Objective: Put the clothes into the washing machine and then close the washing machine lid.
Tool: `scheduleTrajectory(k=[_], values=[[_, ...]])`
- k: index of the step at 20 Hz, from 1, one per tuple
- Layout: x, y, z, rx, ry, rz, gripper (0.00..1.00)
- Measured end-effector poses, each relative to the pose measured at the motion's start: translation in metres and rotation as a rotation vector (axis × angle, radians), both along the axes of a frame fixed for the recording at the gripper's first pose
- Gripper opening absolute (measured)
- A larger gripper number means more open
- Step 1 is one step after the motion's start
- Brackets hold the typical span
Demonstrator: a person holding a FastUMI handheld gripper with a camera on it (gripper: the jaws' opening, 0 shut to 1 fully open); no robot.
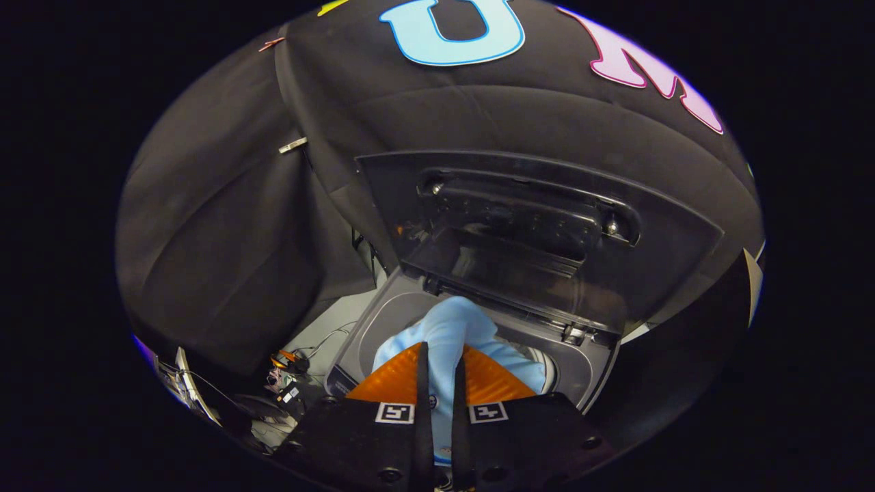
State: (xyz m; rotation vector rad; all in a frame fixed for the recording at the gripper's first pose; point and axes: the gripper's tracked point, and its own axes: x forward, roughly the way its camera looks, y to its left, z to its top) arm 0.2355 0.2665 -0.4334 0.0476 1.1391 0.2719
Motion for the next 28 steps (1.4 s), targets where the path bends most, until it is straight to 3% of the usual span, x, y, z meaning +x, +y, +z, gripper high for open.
scheduleTrajectory(k=[5,11,16,22,28], values=[[0.008,0.001,0.007,0.007,-0.037,-0.013,0.98],[0.011,-0.004,0.009,0.002,-0.039,-0.039,1.0],[0.028,-0.006,0.049,-0.005,-0.14,-0.048,1.0],[0.08,-0.031,0.099,-0.008,-0.253,-0.113,1.0],[0.135,-0.067,0.11,-0.013,-0.32,-0.176,0.99]])
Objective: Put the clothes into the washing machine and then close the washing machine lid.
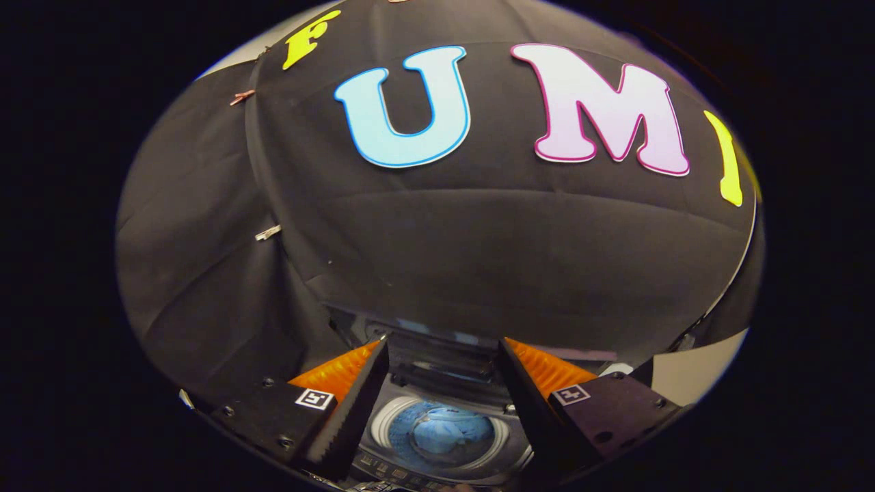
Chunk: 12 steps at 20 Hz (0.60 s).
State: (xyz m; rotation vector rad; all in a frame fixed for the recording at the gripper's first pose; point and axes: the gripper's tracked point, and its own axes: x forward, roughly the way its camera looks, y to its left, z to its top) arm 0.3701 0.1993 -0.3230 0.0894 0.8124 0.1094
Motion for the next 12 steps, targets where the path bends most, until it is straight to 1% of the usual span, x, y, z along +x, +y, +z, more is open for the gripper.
scheduleTrajectory(k=[5,8,12], values=[[0.035,-0.023,-0.008,-0.011,-0.021,-0.04,1.0],[0.046,-0.032,-0.022,-0.015,-0.007,-0.058,1.0],[0.051,-0.04,-0.045,-0.04,0.025,-0.063,1.0]])
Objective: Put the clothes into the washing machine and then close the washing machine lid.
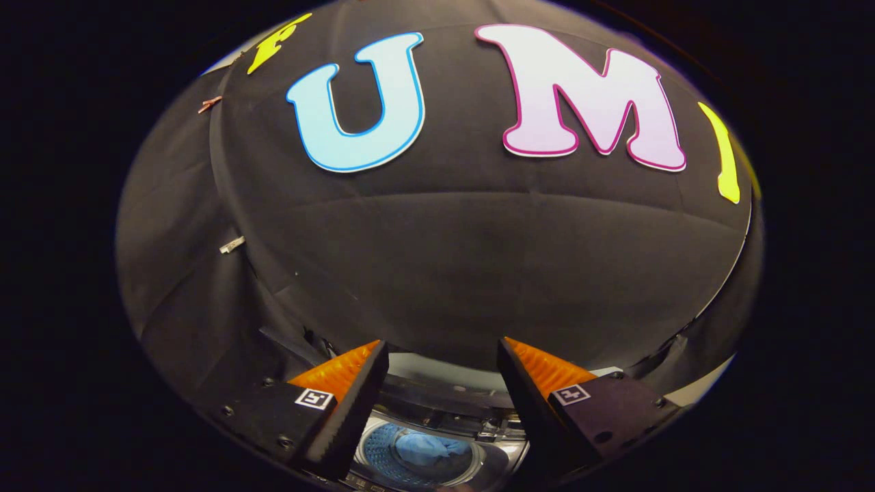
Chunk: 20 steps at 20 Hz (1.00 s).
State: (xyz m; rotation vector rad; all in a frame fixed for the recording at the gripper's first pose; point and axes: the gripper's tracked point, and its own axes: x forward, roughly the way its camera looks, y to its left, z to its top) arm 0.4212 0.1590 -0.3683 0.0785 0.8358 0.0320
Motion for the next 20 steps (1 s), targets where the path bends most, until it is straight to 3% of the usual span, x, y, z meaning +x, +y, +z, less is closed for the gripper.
scheduleTrajectory(k=[9,20], values=[[-0.015,-0.005,-0.013,0.038,0.026,-0.034,1.0],[-0.073,0.011,0.0,0.047,-0.008,-0.029,1.0]])
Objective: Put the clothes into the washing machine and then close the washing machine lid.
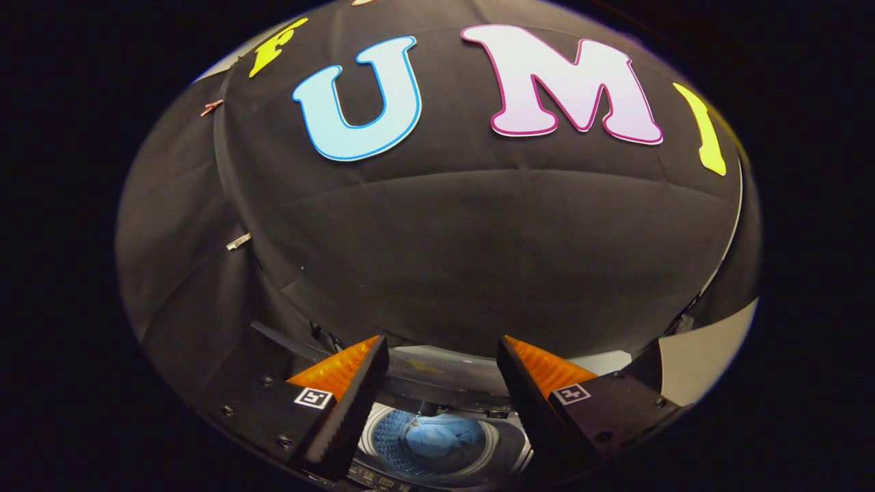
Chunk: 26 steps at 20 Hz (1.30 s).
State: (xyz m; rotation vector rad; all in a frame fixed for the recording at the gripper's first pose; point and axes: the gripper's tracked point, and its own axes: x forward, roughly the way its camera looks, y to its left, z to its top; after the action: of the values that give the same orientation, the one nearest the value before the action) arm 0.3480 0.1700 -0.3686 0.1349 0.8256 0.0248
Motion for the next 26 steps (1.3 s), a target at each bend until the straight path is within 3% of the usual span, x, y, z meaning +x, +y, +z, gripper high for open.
scheduleTrajectory(k=[9,14,26], values=[[-0.061,0.015,-0.005,0.004,0.049,0.0,1.0],[-0.103,0.02,-0.042,-0.042,0.158,0.031,0.99],[-0.124,0.038,-0.019,-0.042,0.116,0.074,0.99]])
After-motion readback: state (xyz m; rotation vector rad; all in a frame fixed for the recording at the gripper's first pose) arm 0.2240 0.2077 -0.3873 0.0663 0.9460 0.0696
